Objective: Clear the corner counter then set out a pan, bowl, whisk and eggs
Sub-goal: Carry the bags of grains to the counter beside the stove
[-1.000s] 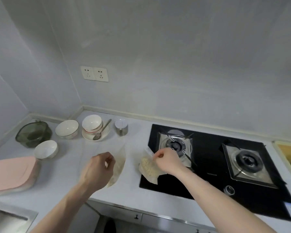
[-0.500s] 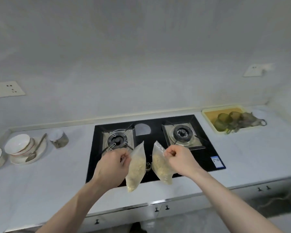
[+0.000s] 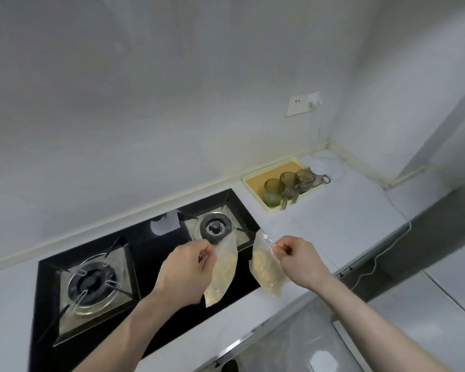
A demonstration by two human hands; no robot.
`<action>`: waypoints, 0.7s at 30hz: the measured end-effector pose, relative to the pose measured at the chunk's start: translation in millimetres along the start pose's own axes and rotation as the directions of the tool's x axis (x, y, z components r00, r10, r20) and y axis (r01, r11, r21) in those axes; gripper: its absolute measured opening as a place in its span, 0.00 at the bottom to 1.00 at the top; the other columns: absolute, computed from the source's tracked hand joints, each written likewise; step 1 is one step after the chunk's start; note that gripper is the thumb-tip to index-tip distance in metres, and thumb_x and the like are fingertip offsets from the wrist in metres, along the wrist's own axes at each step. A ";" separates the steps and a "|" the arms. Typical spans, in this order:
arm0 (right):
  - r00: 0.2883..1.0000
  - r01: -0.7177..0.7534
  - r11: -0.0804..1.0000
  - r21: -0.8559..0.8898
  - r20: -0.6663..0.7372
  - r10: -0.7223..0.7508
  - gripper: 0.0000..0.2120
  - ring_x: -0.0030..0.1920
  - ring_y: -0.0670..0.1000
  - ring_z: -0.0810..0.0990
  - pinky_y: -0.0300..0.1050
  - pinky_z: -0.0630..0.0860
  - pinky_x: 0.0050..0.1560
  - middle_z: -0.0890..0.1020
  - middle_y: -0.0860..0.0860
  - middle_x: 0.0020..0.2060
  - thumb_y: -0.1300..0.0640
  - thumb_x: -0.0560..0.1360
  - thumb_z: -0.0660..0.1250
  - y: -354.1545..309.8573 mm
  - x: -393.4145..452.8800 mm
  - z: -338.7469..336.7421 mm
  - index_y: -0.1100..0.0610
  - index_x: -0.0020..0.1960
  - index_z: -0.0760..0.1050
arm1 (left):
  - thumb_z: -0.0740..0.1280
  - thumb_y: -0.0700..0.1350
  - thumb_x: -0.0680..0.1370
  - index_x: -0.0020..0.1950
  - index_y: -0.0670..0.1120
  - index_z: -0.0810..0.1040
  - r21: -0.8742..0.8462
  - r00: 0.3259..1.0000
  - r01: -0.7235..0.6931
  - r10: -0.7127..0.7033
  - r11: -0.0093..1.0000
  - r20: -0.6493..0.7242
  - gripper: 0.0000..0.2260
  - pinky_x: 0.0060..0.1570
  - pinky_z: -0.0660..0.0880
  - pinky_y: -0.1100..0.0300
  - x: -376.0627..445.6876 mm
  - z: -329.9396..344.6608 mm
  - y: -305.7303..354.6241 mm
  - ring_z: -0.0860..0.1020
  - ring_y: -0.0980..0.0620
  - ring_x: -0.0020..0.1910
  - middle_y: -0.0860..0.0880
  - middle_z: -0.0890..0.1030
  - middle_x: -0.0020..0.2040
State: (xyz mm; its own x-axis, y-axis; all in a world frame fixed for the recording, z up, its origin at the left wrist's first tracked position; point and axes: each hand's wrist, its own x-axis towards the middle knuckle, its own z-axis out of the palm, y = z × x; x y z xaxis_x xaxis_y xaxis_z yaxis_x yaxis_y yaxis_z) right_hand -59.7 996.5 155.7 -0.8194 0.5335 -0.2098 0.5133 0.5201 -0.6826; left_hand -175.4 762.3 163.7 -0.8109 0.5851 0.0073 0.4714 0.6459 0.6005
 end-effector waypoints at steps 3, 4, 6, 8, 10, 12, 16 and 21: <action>0.998 -0.046 0.999 -0.002 -0.049 0.046 0.12 0.36 0.47 0.77 0.38 0.70 0.36 0.79 0.46 0.34 0.54 0.81 0.64 16.7 21.3 -26.8 0.53 0.38 0.76 | 0.65 0.50 0.80 0.41 0.55 0.77 -0.036 0.998 -0.038 0.040 0.999 0.056 0.09 0.32 0.74 0.65 32.6 15.1 16.9 0.79 0.57 0.35 0.56 0.81 0.36; 0.997 -0.053 0.999 0.004 -0.059 0.053 0.12 0.36 0.46 0.77 0.37 0.70 0.36 0.80 0.46 0.34 0.54 0.81 0.64 20.5 27.3 -33.6 0.54 0.39 0.77 | 0.65 0.51 0.80 0.41 0.55 0.77 -0.031 0.997 -0.050 0.052 0.998 0.059 0.08 0.33 0.75 0.65 41.9 18.1 19.8 0.79 0.57 0.35 0.56 0.81 0.36; 0.992 -0.085 0.996 0.015 -0.088 0.086 0.11 0.36 0.46 0.77 0.37 0.70 0.36 0.81 0.47 0.35 0.53 0.81 0.64 34.9 42.2 -51.9 0.55 0.41 0.78 | 0.65 0.50 0.80 0.40 0.55 0.76 -0.025 0.993 -0.079 0.081 0.997 0.086 0.09 0.35 0.75 0.64 65.9 30.0 31.9 0.79 0.59 0.36 0.57 0.80 0.36; 0.988 -0.099 0.995 0.010 -0.118 0.099 0.11 0.37 0.46 0.77 0.37 0.70 0.36 0.81 0.48 0.36 0.53 0.81 0.64 49.5 56.5 -68.5 0.56 0.42 0.78 | 0.65 0.49 0.80 0.38 0.56 0.75 -0.031 0.990 -0.098 0.100 0.995 0.099 0.10 0.33 0.70 0.67 83.9 40.4 46.6 0.77 0.61 0.37 0.58 0.79 0.34; 0.983 -0.112 0.994 0.015 -0.146 0.113 0.11 0.36 0.46 0.77 0.36 0.71 0.36 0.81 0.48 0.36 0.54 0.81 0.64 63.6 72.9 -85.7 0.56 0.42 0.78 | 0.66 0.49 0.79 0.36 0.57 0.73 -0.033 0.988 -0.122 0.125 0.992 0.091 0.11 0.34 0.68 0.68 103.2 51.6 60.2 0.77 0.62 0.38 0.60 0.78 0.34; 0.980 -0.118 0.993 0.027 -0.159 0.121 0.10 0.36 0.47 0.77 0.37 0.72 0.37 0.81 0.48 0.36 0.54 0.80 0.64 74.2 88.4 -101.0 0.57 0.42 0.78 | 0.66 0.50 0.79 0.36 0.57 0.73 -0.001 0.987 -0.141 0.141 0.990 0.073 0.11 0.35 0.72 0.63 119.9 61.0 69.3 0.77 0.60 0.37 0.60 0.78 0.33; 0.980 -0.119 0.993 0.013 -0.160 0.119 0.10 0.36 0.47 0.76 0.38 0.72 0.37 0.80 0.48 0.36 0.55 0.80 0.64 107.3 127.0 -134.9 0.58 0.44 0.78 | 0.66 0.50 0.79 0.40 0.54 0.76 0.015 0.988 -0.140 0.139 0.990 0.062 0.07 0.35 0.76 0.60 151.1 88.3 97.5 0.77 0.59 0.34 0.58 0.78 0.34; 0.991 -0.072 0.997 -0.020 -0.112 0.069 0.10 0.35 0.48 0.74 0.40 0.71 0.37 0.77 0.48 0.33 0.56 0.80 0.64 155.2 186.8 -179.2 0.59 0.42 0.78 | 0.65 0.51 0.78 0.41 0.55 0.76 0.004 0.997 -0.081 0.081 0.997 -0.017 0.06 0.37 0.78 0.55 188.3 131.7 131.8 0.79 0.56 0.37 0.57 0.80 0.37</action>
State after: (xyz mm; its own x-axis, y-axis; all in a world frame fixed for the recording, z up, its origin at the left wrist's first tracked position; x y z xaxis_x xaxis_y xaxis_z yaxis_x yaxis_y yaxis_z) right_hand -87.3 1296.4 136.1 -0.7481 0.6396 -0.1765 0.5758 0.4936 -0.6518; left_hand -220.3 1022.1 139.0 -0.7758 0.6272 0.0695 0.5369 0.5981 0.5950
